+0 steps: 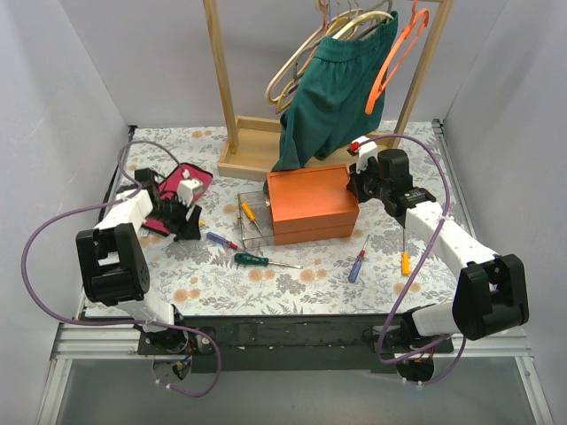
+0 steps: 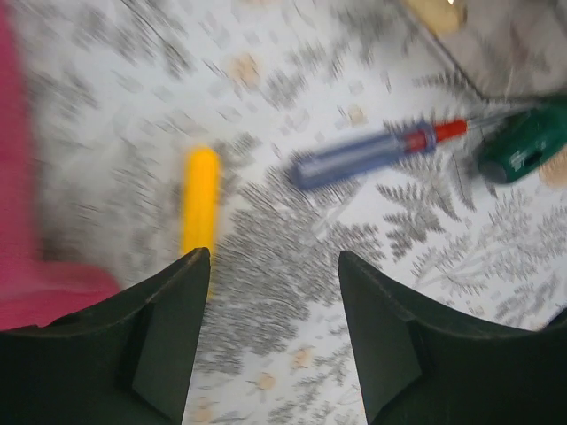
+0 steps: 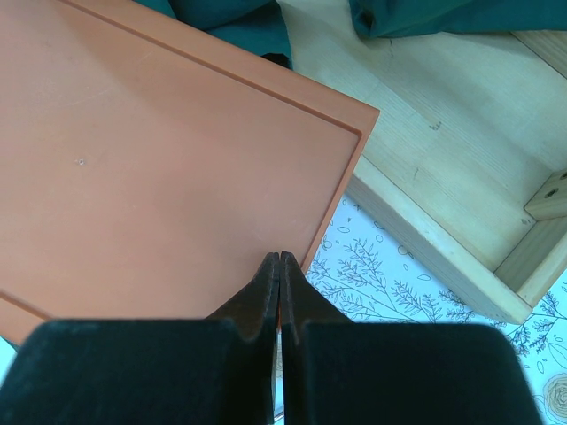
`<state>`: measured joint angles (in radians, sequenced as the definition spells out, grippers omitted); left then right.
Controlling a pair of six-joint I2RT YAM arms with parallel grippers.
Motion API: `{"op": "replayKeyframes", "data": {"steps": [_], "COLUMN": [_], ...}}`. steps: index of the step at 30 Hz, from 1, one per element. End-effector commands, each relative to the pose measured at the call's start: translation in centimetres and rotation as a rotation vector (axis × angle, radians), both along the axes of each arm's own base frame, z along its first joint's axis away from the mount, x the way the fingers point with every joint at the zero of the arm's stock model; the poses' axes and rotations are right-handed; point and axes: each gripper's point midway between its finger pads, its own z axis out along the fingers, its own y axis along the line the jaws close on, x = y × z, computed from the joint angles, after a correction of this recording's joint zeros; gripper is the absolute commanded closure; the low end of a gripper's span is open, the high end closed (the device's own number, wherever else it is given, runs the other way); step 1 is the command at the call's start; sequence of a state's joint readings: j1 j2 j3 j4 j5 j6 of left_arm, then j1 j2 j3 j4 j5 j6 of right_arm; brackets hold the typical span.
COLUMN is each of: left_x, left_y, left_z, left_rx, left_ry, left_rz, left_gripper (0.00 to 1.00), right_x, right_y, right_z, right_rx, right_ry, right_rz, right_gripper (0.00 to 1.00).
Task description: Sort the tools into containers
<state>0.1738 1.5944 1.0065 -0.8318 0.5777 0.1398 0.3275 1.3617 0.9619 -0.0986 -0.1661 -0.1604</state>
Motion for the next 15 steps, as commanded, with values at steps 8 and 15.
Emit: {"op": "replayKeyframes", "data": {"steps": [8, 15], "left_x": [6.4, 4.5], "left_y": [0.4, 0.2], "left_z": [3.6, 0.2], "left_rx": [0.067, 0.169], "left_ry": [-0.154, -0.125], "left_rz": [-0.081, -0.167], "left_gripper": [0.43, 0.43], "right_x": [-2.9, -3.5], "right_y": [-3.1, -3.5], "right_z": [-5.7, -5.9], "right_rx": [-0.129, -0.140], "right_ry": [0.226, 0.221], "right_rz": [-0.063, -0.068], "right_gripper": [0.99, 0.99]}}
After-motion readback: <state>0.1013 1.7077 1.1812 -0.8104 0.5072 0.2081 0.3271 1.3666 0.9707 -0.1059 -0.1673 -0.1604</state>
